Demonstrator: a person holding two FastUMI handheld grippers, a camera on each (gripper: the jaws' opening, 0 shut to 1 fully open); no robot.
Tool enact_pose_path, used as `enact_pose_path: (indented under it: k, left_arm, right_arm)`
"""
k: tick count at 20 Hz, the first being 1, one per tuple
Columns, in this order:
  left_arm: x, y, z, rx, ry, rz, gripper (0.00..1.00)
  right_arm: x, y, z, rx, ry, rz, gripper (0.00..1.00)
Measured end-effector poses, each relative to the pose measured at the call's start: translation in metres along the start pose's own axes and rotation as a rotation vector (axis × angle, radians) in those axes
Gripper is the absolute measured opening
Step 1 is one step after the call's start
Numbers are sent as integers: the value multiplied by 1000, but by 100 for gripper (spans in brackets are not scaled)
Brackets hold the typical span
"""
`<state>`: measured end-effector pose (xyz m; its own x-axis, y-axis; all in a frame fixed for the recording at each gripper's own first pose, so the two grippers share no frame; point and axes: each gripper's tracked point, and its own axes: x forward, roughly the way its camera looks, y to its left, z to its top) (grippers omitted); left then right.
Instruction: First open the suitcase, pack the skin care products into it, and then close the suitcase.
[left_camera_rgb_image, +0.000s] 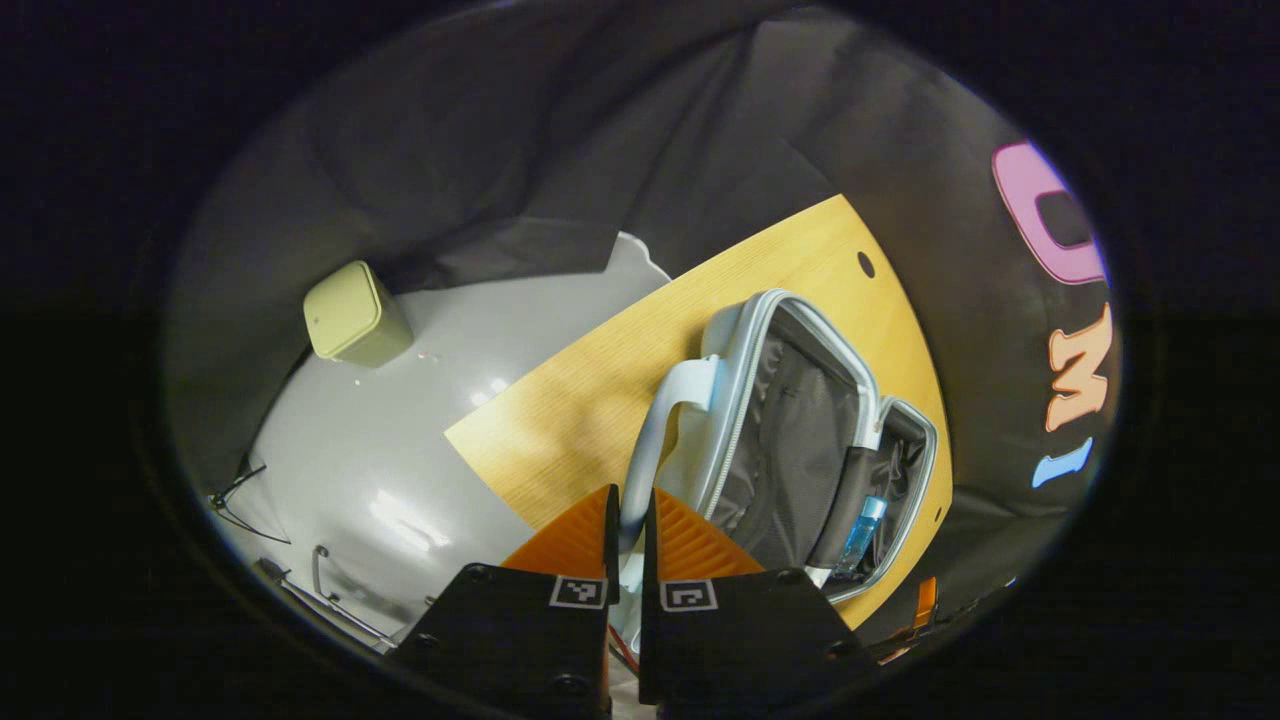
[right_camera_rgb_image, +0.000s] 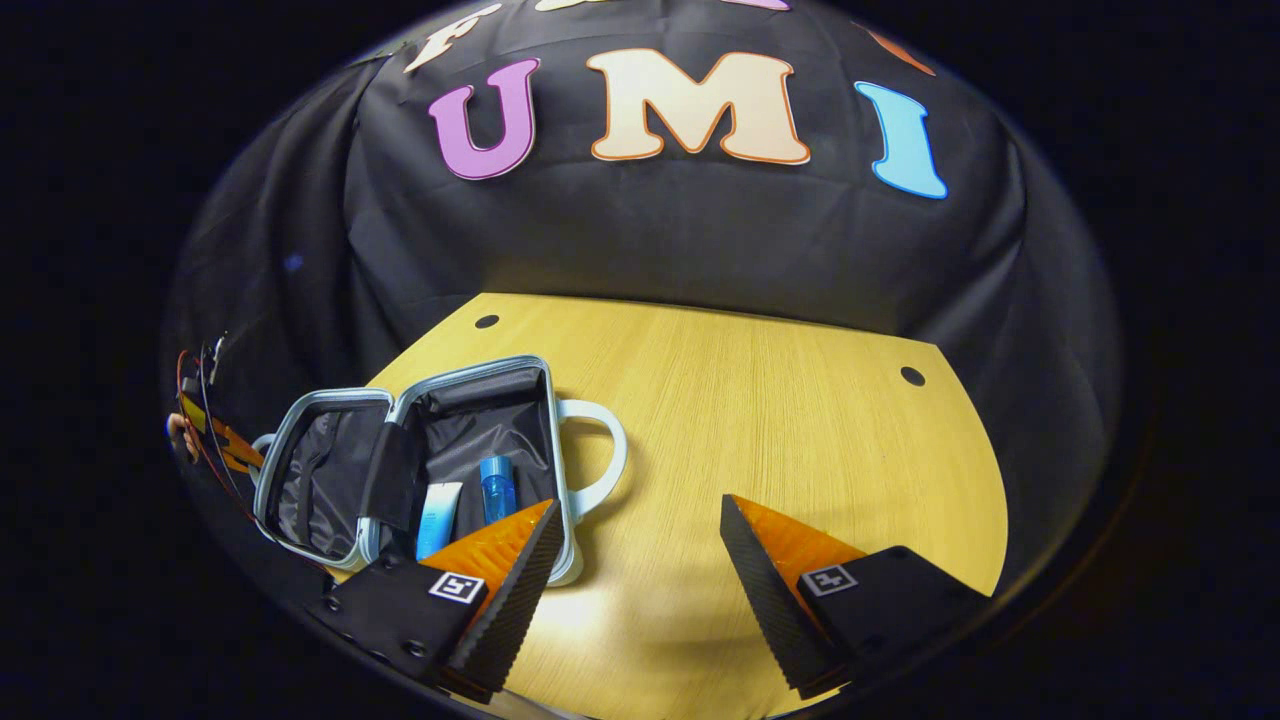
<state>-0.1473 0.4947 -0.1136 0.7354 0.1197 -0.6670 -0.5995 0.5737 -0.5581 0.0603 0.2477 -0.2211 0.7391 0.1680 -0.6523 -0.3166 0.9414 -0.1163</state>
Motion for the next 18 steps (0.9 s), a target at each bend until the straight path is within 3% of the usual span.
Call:
enact_pose_path:
  k: [5,11,13,18]
  left_arm:
    - [-54,-56,5,98,-93,-3,4]
    - [-100,-144,3,197,-180,-58,3]
    - [-106,-174,-1,230,-195,-86,4]
    - [-110,-260,-21,328,-192,-209,7]
  right_arm:
    - [0,-31,3,36,-27,6,98]
    - [-3,-80,2,67,-46,-8,98]
    - [-6,-94,0,60,-51,-21,94]
    - [-17,-115,3,61,-75,-27,94]
